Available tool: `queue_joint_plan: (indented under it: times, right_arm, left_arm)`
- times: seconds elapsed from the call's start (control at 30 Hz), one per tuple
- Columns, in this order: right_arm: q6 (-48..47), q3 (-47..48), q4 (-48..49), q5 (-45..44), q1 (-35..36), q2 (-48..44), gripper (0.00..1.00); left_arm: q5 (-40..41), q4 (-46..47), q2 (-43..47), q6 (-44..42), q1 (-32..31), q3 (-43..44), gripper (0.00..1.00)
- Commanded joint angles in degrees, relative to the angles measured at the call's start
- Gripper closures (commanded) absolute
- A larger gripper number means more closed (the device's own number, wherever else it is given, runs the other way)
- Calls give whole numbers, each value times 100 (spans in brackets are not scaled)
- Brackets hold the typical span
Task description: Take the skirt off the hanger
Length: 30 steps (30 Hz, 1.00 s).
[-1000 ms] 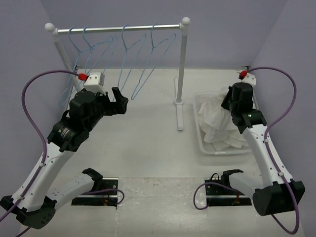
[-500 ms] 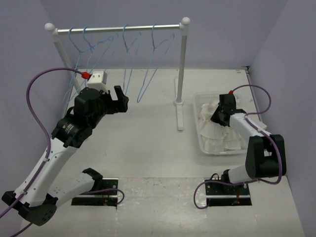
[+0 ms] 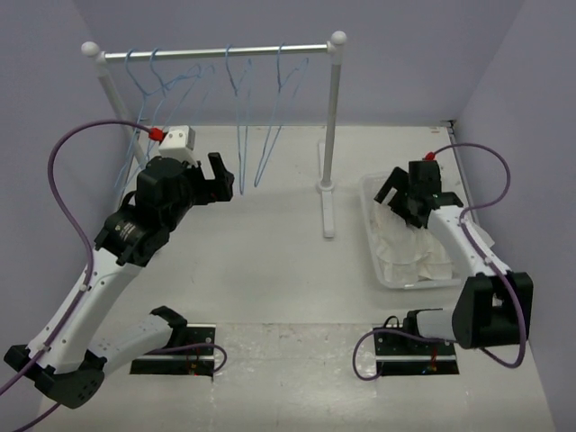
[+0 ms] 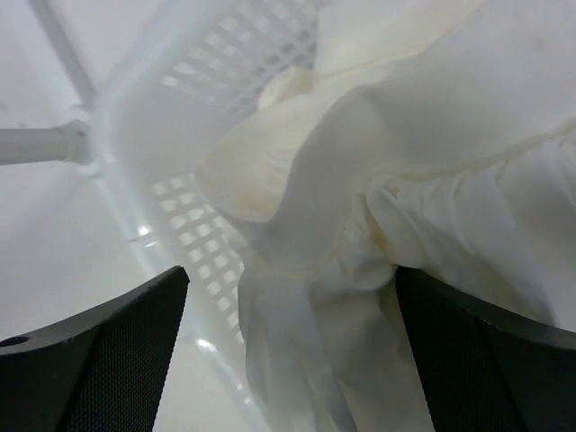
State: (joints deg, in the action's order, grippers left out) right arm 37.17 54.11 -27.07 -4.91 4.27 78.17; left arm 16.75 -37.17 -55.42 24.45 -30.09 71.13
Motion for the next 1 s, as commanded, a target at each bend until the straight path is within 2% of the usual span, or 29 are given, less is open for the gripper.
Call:
queue_joint_plan:
  times: [0.0,0.13,0.23,0.4,0.6,0.97]
  right_arm:
    - [-332,609,-650,7,47,-925,1]
    - [-570,917,-1045,86,153,-1995,1]
    - [-632,874,-1142,402,214,-2454,1]
    - [-799,839,-1546,456,311,-3175,1]
    - [-764,373,-1389,579,355,-4203,1]
    - [-808,91,-1204,588,355,-4662,1]
  left_arm:
    - [-41,122,84,-116,3,217,0]
    - [-67,113,250,-151,-6,103,0]
    - [-102,78,382,-195,3,41,0]
    - [-58,-141,514,-195,3,41,0]
    - [-6,-378,760,-186,3,-82,0]
    - [223,-441,971,-19,3,-319,0]
